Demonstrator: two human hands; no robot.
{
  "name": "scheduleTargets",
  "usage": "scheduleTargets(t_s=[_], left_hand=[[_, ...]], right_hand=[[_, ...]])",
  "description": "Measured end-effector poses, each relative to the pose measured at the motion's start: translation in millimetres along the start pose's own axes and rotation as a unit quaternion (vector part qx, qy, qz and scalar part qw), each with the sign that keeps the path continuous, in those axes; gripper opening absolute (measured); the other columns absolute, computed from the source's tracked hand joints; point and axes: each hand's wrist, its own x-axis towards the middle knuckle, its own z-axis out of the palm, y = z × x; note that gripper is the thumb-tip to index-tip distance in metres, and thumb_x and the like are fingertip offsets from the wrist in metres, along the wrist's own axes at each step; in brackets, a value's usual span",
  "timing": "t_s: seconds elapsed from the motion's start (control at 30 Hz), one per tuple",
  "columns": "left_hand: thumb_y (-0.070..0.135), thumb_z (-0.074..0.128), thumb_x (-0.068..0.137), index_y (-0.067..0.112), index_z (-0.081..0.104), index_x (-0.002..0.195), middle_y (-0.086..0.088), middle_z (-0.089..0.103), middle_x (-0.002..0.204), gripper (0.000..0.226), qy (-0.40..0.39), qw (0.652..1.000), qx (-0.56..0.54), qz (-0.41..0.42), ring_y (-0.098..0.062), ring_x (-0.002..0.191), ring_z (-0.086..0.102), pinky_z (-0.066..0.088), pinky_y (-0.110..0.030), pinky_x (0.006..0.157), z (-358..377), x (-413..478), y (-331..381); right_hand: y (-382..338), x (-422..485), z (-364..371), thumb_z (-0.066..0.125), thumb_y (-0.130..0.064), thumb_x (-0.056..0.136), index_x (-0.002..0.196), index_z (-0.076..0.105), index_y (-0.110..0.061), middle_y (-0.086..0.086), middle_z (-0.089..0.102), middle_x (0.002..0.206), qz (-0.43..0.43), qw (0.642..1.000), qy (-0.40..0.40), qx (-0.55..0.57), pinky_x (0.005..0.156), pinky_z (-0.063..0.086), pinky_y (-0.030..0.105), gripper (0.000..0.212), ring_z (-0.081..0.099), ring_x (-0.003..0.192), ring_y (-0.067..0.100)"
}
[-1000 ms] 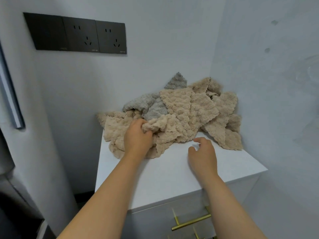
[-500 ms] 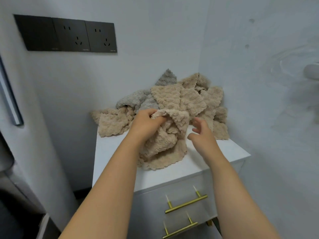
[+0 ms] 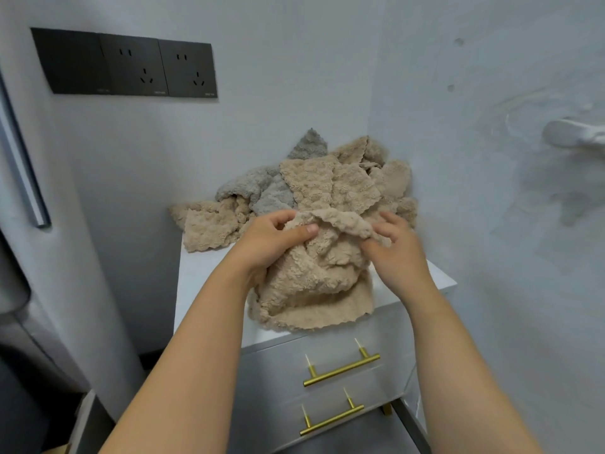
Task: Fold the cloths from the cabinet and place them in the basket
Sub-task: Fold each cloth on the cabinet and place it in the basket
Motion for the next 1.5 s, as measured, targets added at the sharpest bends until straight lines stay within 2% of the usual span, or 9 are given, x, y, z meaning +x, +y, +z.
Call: scheduleTargets(t_s=[0.2,0.27,0.33,0.67,0.77,0.87,1.0,1.17,1.5], left_hand=[[0.024,0.081,0.074,0.023,0.056,0.124,0.001,0.057,0.114,0.055,0.087,0.928,0.361,0.037,-0.018,0.107,0.052,0.041,-0.030,0.083,-10.5,1.6,-6.0],[0.025,0.075,0.080,0.019,0.057,0.083,0.000,0.057,0.082,0.019,0.122,0.908,0.400,0.021,-0.021,0.083,0.056,0.038,-0.030,0.062,-15.0,0.9,-12.2],[0.027,0.070,0.084,0.017,0.038,0.059,-0.002,0.041,0.059,0.042,0.128,0.917,0.377,-0.025,-0.020,0.058,0.043,0.028,-0.030,0.053,-22.0,4.2,-17.3],[0.023,0.058,0.094,0.011,0.062,0.092,-0.001,0.074,0.074,0.014,0.087,0.983,-0.035,-0.161,-0.014,0.059,0.068,0.057,-0.024,0.056,-38.4,-1.1,0.5],[0.016,0.061,0.089,0.011,0.050,0.129,-0.009,0.063,0.115,0.042,0.247,0.956,0.123,-0.101,-0.024,0.089,0.062,0.051,-0.031,0.074,-37.5,8.6,-24.2],[0.004,0.054,0.086,0.014,0.053,0.121,-0.008,0.051,0.124,0.037,0.306,0.864,0.396,0.053,-0.026,0.114,0.048,0.041,-0.035,0.085,-25.0,9.4,-37.5],[0.008,0.049,0.091,0.017,0.066,0.100,0.000,0.064,0.101,0.021,0.126,0.875,0.451,0.124,-0.017,0.090,0.057,0.045,-0.029,0.075,-9.2,14.0,-40.9],[0.048,0.035,0.099,0.026,0.023,0.150,-0.002,0.017,0.159,0.057,-0.066,0.812,0.578,-0.050,-0.025,0.145,0.014,0.014,-0.048,0.117,-14.9,17.3,-73.3],[0.061,0.038,0.093,0.039,0.011,0.150,-0.002,0.003,0.160,0.067,-0.206,0.757,0.617,-0.058,-0.028,0.147,0.004,0.011,-0.051,0.117,-15.2,-0.8,-54.1]], right_hand=[[-5.3,1.4,-13.2,0.053,-0.007,0.086,0.066,0.051,-0.015,-0.003,0.047,0.064,0.018,0.984,0.123,0.127,0.053,0.033,0.019,0.021,0.038,0.056,0.002],[-3.3,3.2,-17.0,0.055,-0.014,0.084,0.066,0.047,-0.014,0.004,0.039,0.063,0.059,0.967,0.154,0.194,0.056,0.029,0.025,0.019,0.035,0.060,0.012],[-3.4,4.8,-22.5,0.058,-0.019,0.079,0.059,0.046,-0.020,0.004,0.040,0.064,0.099,0.947,0.173,0.251,0.059,0.030,0.033,0.024,0.037,0.063,0.016],[3.7,18.4,-33.8,0.073,-0.013,0.079,0.088,0.059,-0.008,0.009,0.062,0.084,0.184,0.903,0.145,0.359,0.063,0.049,0.031,0.017,0.061,0.072,0.020],[13.3,19.3,-18.4,0.069,-0.012,0.084,0.145,0.026,-0.011,0.011,0.051,0.132,0.205,0.918,0.134,0.311,0.079,0.049,0.029,0.075,0.060,0.101,0.018],[24.1,9.5,-3.2,0.064,-0.007,0.082,0.148,0.022,-0.013,0.009,0.032,0.148,0.128,0.985,0.115,0.000,0.108,0.030,0.030,0.078,0.035,0.135,0.023],[14.8,-3.5,15.0,0.052,-0.011,0.092,0.132,0.052,-0.017,0.001,0.053,0.135,0.018,0.991,-0.069,-0.110,0.095,0.037,0.024,0.040,0.050,0.121,0.015],[24.2,-14.5,34.9,0.040,-0.045,0.098,0.147,0.030,-0.023,-0.001,0.025,0.156,0.015,0.877,-0.349,-0.329,0.116,0.017,0.048,0.054,0.023,0.143,0.019],[26.8,-2.1,18.7,0.040,-0.017,0.091,0.101,0.064,-0.015,0.006,0.064,0.107,0.022,0.900,-0.149,-0.410,0.078,0.046,0.033,0.026,0.057,0.095,0.027]])
